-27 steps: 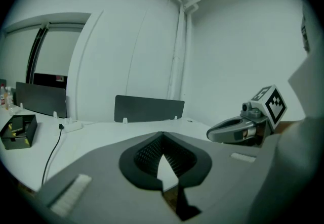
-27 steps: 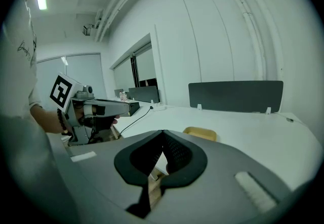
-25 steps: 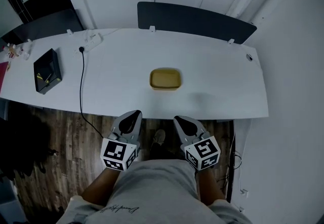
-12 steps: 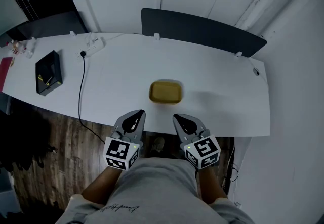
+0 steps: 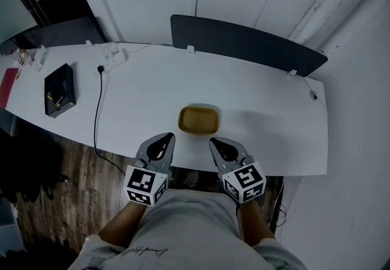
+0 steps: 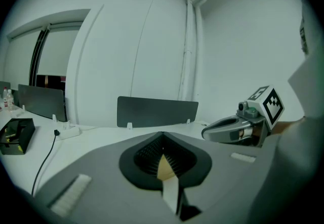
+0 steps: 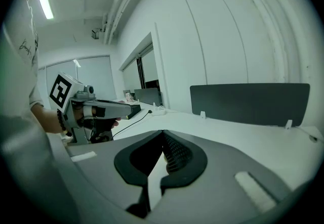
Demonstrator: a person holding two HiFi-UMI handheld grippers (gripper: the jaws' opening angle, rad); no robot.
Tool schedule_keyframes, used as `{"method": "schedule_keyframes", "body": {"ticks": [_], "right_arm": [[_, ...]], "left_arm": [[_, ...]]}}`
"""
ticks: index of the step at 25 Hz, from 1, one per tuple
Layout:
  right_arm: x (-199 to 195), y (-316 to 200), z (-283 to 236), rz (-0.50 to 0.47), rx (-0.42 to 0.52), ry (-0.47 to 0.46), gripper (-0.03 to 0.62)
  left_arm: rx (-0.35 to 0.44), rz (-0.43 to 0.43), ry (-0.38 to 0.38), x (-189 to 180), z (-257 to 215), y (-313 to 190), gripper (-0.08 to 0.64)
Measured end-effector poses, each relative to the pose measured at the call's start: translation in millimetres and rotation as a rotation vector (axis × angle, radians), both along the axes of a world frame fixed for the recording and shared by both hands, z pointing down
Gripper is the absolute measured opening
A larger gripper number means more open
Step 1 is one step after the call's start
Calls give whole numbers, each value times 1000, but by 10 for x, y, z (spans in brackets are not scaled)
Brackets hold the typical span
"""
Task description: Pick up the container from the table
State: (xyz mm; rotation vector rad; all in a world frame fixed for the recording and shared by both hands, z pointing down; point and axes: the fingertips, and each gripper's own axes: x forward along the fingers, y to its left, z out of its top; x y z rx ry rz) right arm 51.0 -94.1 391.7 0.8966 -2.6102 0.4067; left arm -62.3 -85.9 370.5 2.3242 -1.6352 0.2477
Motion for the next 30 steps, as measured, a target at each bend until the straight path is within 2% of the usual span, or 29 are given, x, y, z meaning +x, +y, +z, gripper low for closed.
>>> {"method": "schedule_keyframes", "body": {"ticks": [9, 14, 30], "right_arm": [[1, -67, 18, 4, -6, 8, 15], [3, -125, 35, 45, -19, 19, 15], [7, -380, -42, 166, -19, 2, 15]], "left_arm": [[-3, -9, -1, -11, 1, -84, 0], [5, 16, 1, -23, -50, -163, 0], [-67, 123, 23, -81, 20, -470, 0]]}}
